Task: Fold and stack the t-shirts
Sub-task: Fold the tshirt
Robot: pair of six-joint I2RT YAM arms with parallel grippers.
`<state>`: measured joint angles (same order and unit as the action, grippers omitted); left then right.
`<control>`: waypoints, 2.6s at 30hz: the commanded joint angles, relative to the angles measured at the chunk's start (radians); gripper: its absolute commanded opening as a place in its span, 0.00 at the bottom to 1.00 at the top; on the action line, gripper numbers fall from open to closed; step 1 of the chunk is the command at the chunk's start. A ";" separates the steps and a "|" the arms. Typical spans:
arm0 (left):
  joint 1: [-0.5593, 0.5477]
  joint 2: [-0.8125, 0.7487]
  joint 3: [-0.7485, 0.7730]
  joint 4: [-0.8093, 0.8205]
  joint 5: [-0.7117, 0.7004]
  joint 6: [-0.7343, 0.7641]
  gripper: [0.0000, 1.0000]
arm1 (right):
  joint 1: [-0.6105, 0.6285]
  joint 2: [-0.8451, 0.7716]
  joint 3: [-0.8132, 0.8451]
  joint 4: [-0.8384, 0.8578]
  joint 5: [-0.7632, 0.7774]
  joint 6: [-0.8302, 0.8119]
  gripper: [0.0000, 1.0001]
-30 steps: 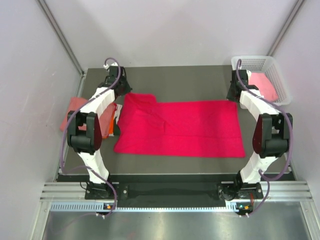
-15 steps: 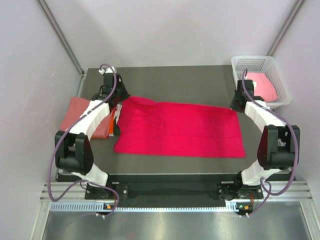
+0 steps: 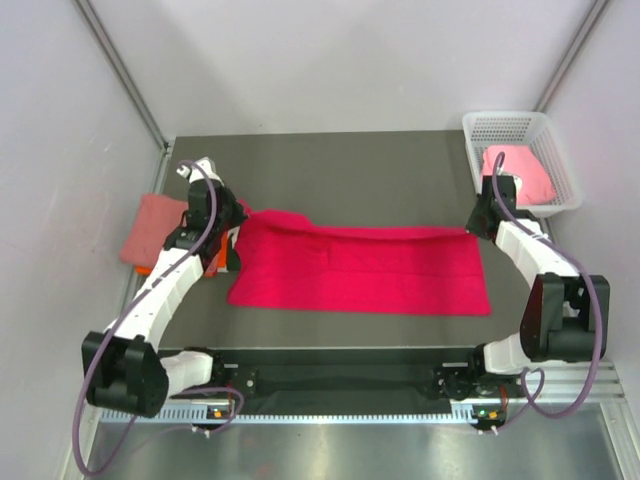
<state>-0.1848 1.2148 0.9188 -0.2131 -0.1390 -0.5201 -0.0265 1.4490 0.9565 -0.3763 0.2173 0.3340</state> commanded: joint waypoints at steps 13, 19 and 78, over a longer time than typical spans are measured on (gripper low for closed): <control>-0.036 -0.199 -0.208 0.032 0.002 -0.029 0.00 | -0.010 -0.183 -0.191 0.106 0.030 0.091 0.00; -0.096 -0.296 -0.334 -0.015 -0.014 -0.106 0.00 | -0.010 -0.275 -0.286 0.154 0.089 0.148 0.00; -0.225 0.175 -0.101 -0.131 0.304 0.034 0.37 | 0.479 -0.159 -0.185 0.263 -0.190 0.082 0.54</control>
<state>-0.3927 1.4776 0.8406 -0.3958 0.0654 -0.5064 0.4442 1.3224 0.7723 -0.1490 0.0135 0.4290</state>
